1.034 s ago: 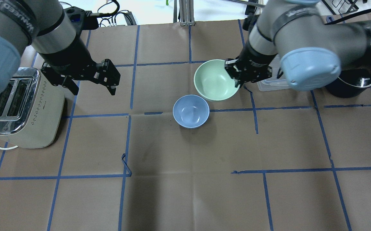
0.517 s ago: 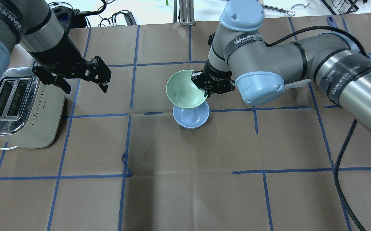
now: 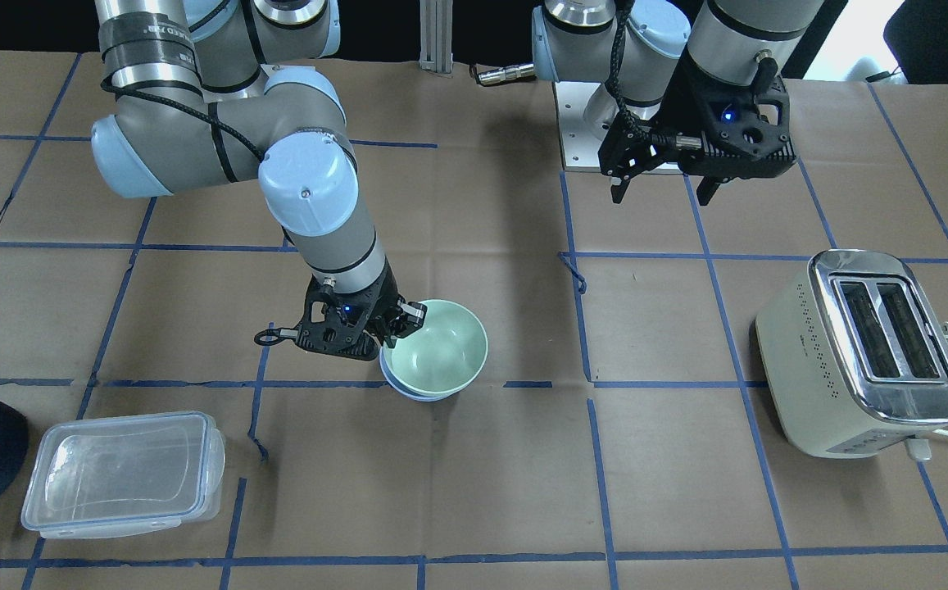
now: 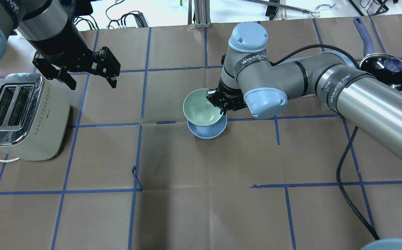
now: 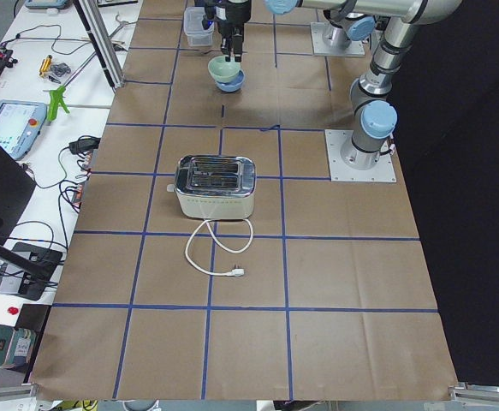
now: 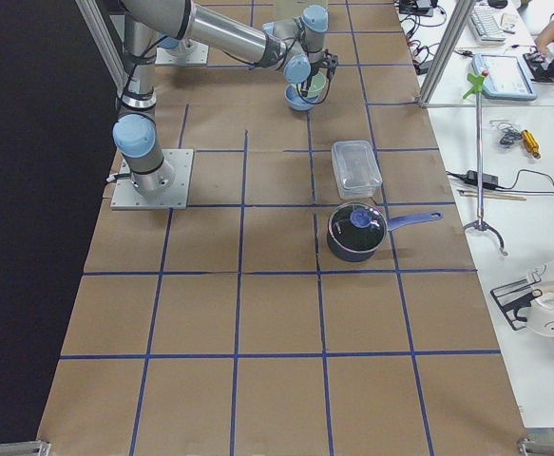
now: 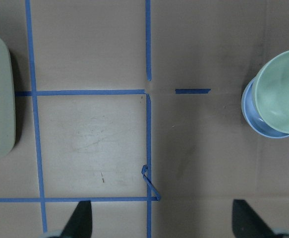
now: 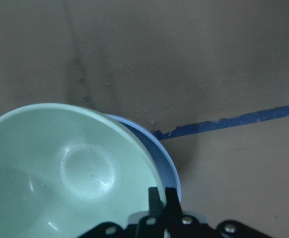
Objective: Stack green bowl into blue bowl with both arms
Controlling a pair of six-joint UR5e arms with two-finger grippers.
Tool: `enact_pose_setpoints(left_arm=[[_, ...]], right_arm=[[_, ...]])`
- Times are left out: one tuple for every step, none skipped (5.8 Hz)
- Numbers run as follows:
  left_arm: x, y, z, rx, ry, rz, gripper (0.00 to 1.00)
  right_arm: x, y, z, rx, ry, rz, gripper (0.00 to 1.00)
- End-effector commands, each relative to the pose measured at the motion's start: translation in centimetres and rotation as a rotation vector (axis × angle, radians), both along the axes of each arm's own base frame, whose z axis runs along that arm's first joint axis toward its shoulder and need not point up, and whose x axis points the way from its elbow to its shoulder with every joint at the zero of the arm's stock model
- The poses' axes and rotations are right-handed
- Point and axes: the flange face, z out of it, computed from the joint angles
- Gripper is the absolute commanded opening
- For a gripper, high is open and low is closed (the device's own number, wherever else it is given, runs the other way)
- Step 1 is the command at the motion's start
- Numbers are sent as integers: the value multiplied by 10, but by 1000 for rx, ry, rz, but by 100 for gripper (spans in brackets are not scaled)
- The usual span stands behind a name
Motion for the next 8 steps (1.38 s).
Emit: enact_pose_setpoints(left_arm=[[0, -9, 9, -7, -4, 2, 98], [0, -16, 5, -2, -10, -2, 98], [-1, -17, 6, -4, -8, -4, 98], [-1, -18, 6, -5, -5, -4, 98], [-2, -18, 6, -5, -2, -4, 98], [-2, -17, 6, -5, -1, -4, 98], [-2, -17, 6, -5, -1, -4, 98], [-2, -17, 5, -1, 2, -1, 98]], right_arm=[[-3, 8, -5, 12, -1, 8, 8], [-2, 5, -1, -1, -6, 6, 78], [-4, -3, 7, -15, -17, -6, 100], [-21, -26, 37, -55, -21, -39, 100], [-33, -33, 82, -34, -9, -26, 100], [-53, -29, 137, -10, 7, 16, 100], [-87, -12, 181, -1, 75, 52, 100], [-118, 9, 206, 27, 132, 104, 100]])
